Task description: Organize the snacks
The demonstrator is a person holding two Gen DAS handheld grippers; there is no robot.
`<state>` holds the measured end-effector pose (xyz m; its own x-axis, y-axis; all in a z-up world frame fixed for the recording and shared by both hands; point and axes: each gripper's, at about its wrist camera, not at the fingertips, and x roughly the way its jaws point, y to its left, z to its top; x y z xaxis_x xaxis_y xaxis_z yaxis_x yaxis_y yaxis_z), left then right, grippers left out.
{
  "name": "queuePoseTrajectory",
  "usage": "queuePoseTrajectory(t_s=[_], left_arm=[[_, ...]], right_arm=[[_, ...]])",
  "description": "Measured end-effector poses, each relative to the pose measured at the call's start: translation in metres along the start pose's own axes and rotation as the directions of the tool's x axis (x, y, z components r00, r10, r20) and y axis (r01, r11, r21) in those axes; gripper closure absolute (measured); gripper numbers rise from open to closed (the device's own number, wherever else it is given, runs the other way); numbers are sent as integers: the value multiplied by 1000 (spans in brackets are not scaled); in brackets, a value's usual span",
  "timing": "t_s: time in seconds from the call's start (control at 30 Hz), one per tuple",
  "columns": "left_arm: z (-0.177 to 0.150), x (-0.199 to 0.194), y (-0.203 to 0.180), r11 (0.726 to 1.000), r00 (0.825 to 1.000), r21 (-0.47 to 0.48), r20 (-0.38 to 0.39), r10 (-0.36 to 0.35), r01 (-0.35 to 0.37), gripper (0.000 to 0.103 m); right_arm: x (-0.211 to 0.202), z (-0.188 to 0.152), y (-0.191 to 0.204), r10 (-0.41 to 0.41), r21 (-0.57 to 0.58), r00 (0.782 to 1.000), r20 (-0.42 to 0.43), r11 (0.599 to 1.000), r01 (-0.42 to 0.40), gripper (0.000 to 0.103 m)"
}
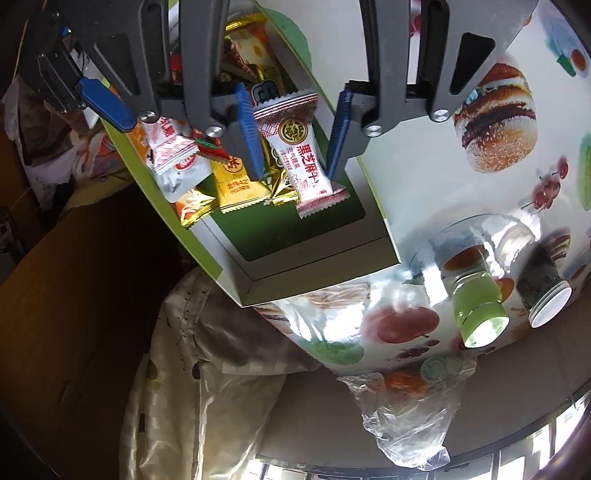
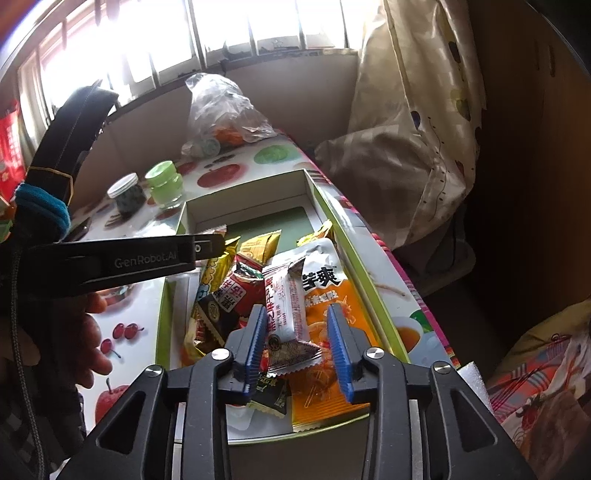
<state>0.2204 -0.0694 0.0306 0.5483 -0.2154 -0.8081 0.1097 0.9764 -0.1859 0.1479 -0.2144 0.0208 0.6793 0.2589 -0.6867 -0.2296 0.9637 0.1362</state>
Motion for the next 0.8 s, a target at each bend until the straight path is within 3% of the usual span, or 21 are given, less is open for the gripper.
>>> queuePoseTrajectory(t_s=[0.17,0.3,0.8], left_arm=[[-2,-4,-2,1000,1000,4,1,8,-8,64],[-5,-12,-6,1000,1000,12,15,1,-1,53],[-36,-61,-13,999,995,16,93,38,-40,53]], right_arm=[[-4,-2,-1,-11,7,1000,5,1000,11,64],[-9,-4,-1,-18,7,1000,9,1000,18,60],[-41,-20,-3,-46,31,998,36,998,45,58]])
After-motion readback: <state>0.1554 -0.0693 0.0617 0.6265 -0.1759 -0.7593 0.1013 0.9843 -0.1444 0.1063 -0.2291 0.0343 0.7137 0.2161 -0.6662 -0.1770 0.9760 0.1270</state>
